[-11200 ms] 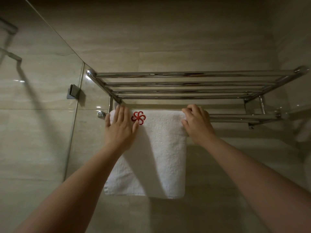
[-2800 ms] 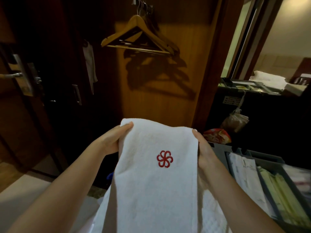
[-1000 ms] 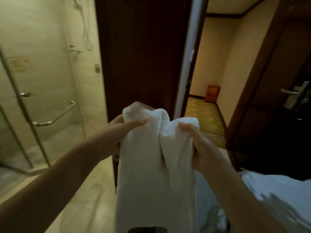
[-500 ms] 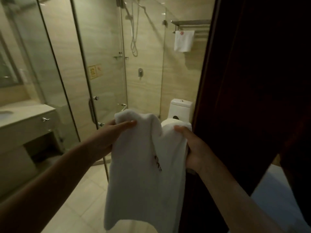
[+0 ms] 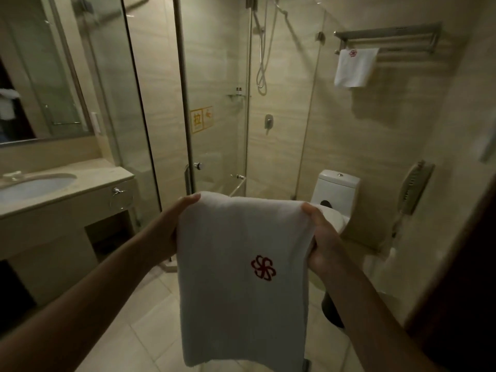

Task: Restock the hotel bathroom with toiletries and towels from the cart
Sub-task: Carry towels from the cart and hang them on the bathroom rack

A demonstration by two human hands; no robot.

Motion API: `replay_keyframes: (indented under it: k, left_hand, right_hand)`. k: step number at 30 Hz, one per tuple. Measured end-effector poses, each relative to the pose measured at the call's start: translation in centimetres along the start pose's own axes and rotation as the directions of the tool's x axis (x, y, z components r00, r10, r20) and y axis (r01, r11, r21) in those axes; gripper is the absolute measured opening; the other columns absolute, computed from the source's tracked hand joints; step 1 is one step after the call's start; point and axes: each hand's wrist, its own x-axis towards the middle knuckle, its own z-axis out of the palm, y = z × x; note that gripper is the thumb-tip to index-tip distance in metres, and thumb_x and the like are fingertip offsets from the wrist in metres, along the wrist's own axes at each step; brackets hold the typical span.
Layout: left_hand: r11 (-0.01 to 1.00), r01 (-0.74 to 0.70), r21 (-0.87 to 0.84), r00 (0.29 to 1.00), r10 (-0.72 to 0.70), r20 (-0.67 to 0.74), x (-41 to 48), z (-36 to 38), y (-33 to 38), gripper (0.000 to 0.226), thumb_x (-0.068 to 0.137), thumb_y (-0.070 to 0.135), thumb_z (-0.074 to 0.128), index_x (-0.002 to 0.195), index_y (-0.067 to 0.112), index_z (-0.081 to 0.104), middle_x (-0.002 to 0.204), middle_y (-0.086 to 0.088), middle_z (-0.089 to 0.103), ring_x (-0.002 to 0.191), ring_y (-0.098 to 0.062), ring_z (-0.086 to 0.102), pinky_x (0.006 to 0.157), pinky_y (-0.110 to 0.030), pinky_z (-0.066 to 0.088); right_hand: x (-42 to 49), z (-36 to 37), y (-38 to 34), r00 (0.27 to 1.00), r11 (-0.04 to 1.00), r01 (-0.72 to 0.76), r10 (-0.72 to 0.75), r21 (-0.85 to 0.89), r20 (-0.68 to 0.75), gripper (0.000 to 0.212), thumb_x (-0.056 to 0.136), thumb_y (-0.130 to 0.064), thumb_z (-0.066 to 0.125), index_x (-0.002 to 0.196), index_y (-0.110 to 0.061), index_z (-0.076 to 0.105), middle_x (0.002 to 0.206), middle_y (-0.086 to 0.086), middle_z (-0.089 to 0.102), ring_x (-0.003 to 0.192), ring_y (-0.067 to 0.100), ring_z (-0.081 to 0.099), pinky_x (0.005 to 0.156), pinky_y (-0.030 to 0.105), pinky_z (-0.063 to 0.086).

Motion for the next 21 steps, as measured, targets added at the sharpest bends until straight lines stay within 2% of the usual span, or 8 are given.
replay_keyframes:
  k: [2, 4, 8, 11, 14, 18, 19, 21]
  left_hand:
    - [1.0, 0.016, 0.018, 1.0, -0.016, 0.005, 3.8, 0.0, 0.1, 0.027, 0.081, 0.04, 0.061, 0.099, 0.019, 0.06, 0.103, -0.011, 0.063, 0.085, -0.018, 0.061, 0.065, -0.031, 0.049]
    - [0.999, 0.043, 0.003, 0.999, -0.043, -0.031, 7.7, 0.4, 0.3, 0.022, 0.089, 0.035, 0.054, 0.094, 0.016, 0.062, 0.087, -0.008, 0.066, 0.073, -0.016, 0.063, 0.058, -0.029, 0.051]
    - [0.997, 0.068, -0.032, 0.996, -0.069, -0.05, 15.2, 1.1, 0.8, 0.022, 0.087, 0.035, 0.054, 0.093, 0.016, 0.064, 0.082, -0.007, 0.067, 0.072, -0.017, 0.062, 0.06, -0.029, 0.048]
    - [0.995, 0.064, -0.077, 0.997, -0.067, -0.034, 20.1, 1.9, 1.1, 0.02, 0.089, 0.035, 0.051, 0.089, 0.018, 0.063, 0.079, -0.005, 0.065, 0.071, -0.015, 0.062, 0.06, -0.028, 0.05]
    - [0.989, 0.112, -0.093, 0.994, -0.112, 0.001, 25.2, 3.5, 1.5, 0.026, 0.091, 0.037, 0.049, 0.094, 0.015, 0.062, 0.077, -0.006, 0.064, 0.072, -0.018, 0.06, 0.062, -0.029, 0.048]
    - [0.979, 0.177, -0.102, 0.98, -0.166, 0.11, 33.0, 5.9, 1.1, 0.027, 0.091, 0.037, 0.046, 0.086, 0.017, 0.064, 0.055, 0.0, 0.067, 0.049, -0.01, 0.063, 0.047, -0.017, 0.049]
    - [0.977, 0.187, -0.105, 0.977, -0.174, 0.124, 35.2, 6.5, 0.9, 0.026, 0.091, 0.036, 0.047, 0.085, 0.017, 0.064, 0.055, -0.001, 0.067, 0.05, -0.011, 0.063, 0.047, -0.017, 0.05]
    - [0.963, 0.251, -0.095, 0.958, -0.234, 0.167, 39.5, 7.9, 0.5, 0.028, 0.089, 0.036, 0.049, 0.095, 0.013, 0.065, 0.065, -0.005, 0.068, 0.064, -0.017, 0.063, 0.058, -0.023, 0.05]
  right_hand:
    - [3.7, 0.8, 0.0, 1.0, 1.0, -0.001, 0.001, 0.019, -0.011, 0.015, 0.088, -0.028, 0.059, 0.084, -0.014, 0.054, 0.085, 0.009, 0.059, 0.081, 0.022, 0.056, 0.084, 0.042, 0.046]
    - [7.7, 1.7, -0.4, 0.999, 0.999, -0.002, 0.004, 0.044, -0.037, 0.015, 0.088, -0.026, 0.059, 0.082, -0.014, 0.053, 0.081, 0.008, 0.058, 0.077, 0.022, 0.055, 0.08, 0.041, 0.047]
    - [15.0, 3.1, -1.7, 0.999, 0.998, -0.008, 0.011, 0.066, -0.048, 0.017, 0.085, -0.028, 0.061, 0.08, -0.013, 0.057, 0.074, 0.007, 0.06, 0.072, 0.021, 0.057, 0.069, 0.036, 0.048]
    - [19.8, 3.7, -2.6, 0.997, 0.998, 0.014, -0.01, 0.058, -0.072, 0.018, 0.083, -0.031, 0.062, 0.084, -0.014, 0.058, 0.079, 0.007, 0.061, 0.076, 0.022, 0.057, 0.075, 0.038, 0.048]
    - [24.3, 3.8, -4.1, 0.997, 0.999, 0.021, -0.018, 0.042, -0.077, 0.02, 0.082, -0.033, 0.063, 0.088, -0.014, 0.061, 0.083, 0.009, 0.063, 0.079, 0.023, 0.058, 0.081, 0.04, 0.048]
    - [29.7, 3.0, -5.9, 0.991, 0.998, 0.013, -0.003, 0.068, -0.137, 0.021, 0.08, -0.031, 0.065, 0.086, -0.011, 0.062, 0.082, 0.009, 0.064, 0.081, 0.024, 0.06, 0.087, 0.041, 0.049]
    - [31.1, 2.7, -6.4, 0.989, 0.997, 0.013, -0.001, 0.078, -0.15, 0.023, 0.079, -0.031, 0.066, 0.089, -0.011, 0.063, 0.084, 0.009, 0.064, 0.084, 0.025, 0.06, 0.087, 0.041, 0.049]
    - [34.1, 2.0, -7.6, 0.985, 0.995, 0.025, -0.008, 0.098, -0.17, 0.027, 0.078, -0.031, 0.066, 0.095, -0.011, 0.064, 0.084, 0.009, 0.066, 0.086, 0.025, 0.061, 0.082, 0.04, 0.052]
